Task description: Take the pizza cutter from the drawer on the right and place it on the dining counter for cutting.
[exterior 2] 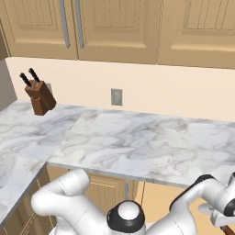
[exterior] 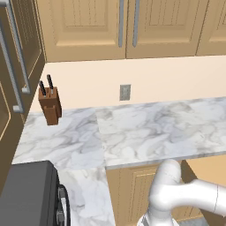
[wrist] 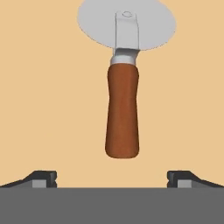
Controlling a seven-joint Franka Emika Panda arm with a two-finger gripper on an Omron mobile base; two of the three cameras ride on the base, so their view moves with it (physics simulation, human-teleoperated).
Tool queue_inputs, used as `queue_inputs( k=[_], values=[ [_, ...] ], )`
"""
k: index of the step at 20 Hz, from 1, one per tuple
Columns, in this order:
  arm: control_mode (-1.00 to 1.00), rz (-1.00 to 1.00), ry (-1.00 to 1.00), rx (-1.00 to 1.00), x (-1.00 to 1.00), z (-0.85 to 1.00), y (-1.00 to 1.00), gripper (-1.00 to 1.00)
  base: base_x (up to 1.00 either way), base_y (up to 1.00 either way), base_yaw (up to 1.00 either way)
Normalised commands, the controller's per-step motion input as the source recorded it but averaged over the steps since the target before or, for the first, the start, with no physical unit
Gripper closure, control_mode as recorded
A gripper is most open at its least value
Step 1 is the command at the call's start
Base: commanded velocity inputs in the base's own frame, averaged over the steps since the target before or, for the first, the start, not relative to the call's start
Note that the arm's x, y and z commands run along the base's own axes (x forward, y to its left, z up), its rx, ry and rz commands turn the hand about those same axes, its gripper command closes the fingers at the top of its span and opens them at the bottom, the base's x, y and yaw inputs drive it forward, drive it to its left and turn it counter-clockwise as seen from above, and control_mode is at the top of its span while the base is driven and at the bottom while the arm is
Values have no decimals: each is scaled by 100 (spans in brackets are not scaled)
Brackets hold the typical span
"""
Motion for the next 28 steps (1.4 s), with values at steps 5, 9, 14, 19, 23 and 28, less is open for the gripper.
queue_inputs(
  k=[5, 9, 14, 19, 23, 28],
  values=[
    [-100, 0, 8, 10, 7, -7, -8, -100, 0, 0, 0],
    [-100, 0, 7, 7, 0, -11, -1, -100, 0, 0, 0],
    [-100, 0, -2, 3, 0, -27, 0, -100, 0, 0, 0],
    [-100, 0, -11, 1, 0, -35, 0, -100, 0, 0, 0],
    [-100, 0, -6, 0, 0, -24, 0, -100, 0, 0, 0],
    [-100, 0, -2, 0, 0, -16, 0, -100, 0, 0, 0]
  ],
)
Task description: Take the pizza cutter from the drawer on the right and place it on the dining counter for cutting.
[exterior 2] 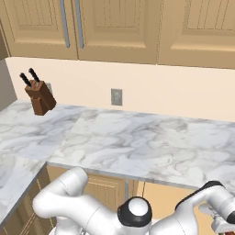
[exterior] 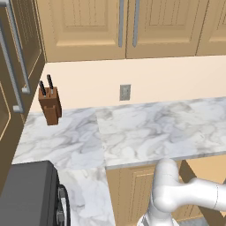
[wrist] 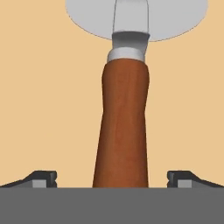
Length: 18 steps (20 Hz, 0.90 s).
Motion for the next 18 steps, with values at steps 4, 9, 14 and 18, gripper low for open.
queue_inputs(
  k=[4, 9, 14, 18],
  values=[
    [-100, 0, 0, 0, 0, -19, 0, -100, 0, 0, 0],
    [-100, 0, 0, 0, 0, -13, 0, -100, 0, 0, 0],
    [-100, 0, 0, 0, 0, -4, 0, -100, 0, 0, 0],
    [-100, 0, 0, 0, 0, -3, 0, -100, 0, 0, 0]
  ],
)
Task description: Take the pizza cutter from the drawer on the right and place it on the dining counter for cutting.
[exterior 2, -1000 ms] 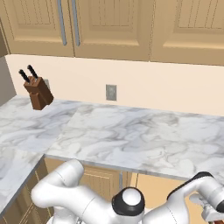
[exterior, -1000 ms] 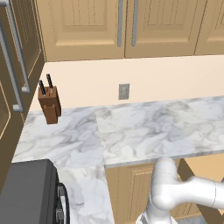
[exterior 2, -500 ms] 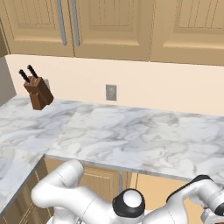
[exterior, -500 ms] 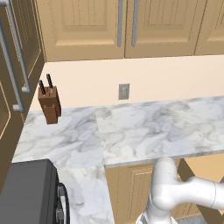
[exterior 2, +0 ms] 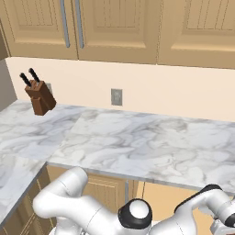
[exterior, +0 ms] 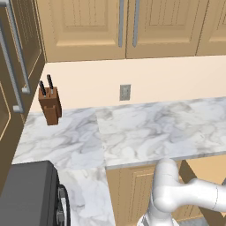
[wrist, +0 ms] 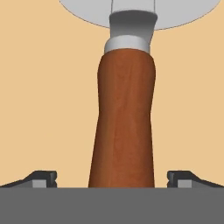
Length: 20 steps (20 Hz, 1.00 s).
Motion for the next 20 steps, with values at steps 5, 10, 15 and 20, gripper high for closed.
queue_inputs(
  k=[5, 10, 15, 20],
  values=[
    [-100, 0, 0, 0, 0, 0, 0, -100, 0, 0, 0],
    [-100, 0, 0, -2, 0, 0, 0, -100, 0, 0, 0],
    [-100, 0, 0, 0, 0, 0, 0, 100, 0, 0, 0],
    [-100, 0, 0, 0, 0, 0, 0, 100, 0, 0, 0]
  ],
)
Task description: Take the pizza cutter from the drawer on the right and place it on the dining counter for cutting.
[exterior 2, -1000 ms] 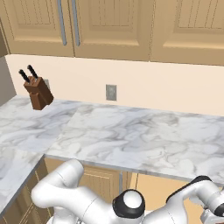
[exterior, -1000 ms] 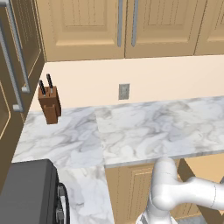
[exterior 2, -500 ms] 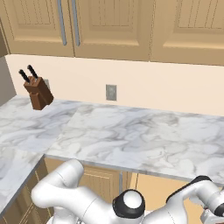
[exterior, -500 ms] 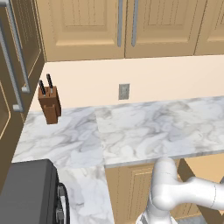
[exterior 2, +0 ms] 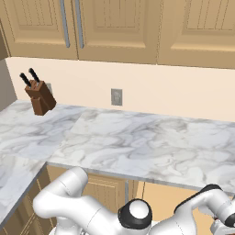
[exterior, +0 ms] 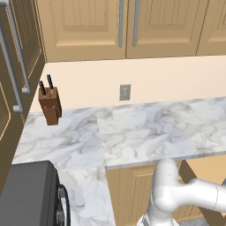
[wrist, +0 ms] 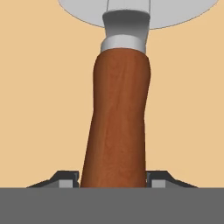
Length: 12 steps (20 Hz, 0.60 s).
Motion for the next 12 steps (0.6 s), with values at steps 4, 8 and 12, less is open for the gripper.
queue_inputs(
  k=[4, 8, 12],
  values=[
    [-100, 0, 0, 0, 0, 0, 0, 100, 0, 0, 0],
    [-100, 0, 0, 0, 0, 0, 0, 100, 0, 0, 0],
    [-100, 0, 0, 0, 0, 0, 0, 100, 0, 0, 0]
  ],
)
